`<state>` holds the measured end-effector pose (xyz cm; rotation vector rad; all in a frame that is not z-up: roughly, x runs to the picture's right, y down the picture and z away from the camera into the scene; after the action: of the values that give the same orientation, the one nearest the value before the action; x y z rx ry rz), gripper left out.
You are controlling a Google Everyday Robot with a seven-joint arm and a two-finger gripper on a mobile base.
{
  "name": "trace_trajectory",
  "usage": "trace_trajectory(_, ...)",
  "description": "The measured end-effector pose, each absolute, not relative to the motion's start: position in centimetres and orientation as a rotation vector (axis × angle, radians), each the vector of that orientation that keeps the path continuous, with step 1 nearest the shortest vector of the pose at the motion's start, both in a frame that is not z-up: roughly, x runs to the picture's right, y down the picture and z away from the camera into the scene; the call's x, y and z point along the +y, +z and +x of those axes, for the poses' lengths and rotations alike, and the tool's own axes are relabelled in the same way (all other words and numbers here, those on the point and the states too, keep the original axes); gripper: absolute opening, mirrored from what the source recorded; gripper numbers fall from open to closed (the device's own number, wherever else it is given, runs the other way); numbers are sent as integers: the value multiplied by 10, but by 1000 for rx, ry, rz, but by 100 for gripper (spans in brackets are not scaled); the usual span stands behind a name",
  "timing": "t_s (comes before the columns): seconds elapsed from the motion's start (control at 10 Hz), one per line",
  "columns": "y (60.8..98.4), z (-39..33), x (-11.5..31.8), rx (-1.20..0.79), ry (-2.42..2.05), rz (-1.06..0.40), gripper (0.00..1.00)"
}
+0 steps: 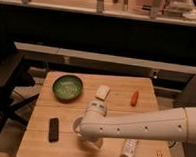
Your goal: Pick up the ceramic cup
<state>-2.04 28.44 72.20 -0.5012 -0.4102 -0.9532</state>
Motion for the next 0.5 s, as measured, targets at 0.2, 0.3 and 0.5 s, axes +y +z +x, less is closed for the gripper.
trace_trajectory(0.2, 722, -21, 286, -413, -956, -502, 57)
trace_trajectory(0.3, 723, -21, 287, -412, -955, -502, 46)
trace_trajectory(0.5, 723, -20, 289, -412, -957, -500, 25)
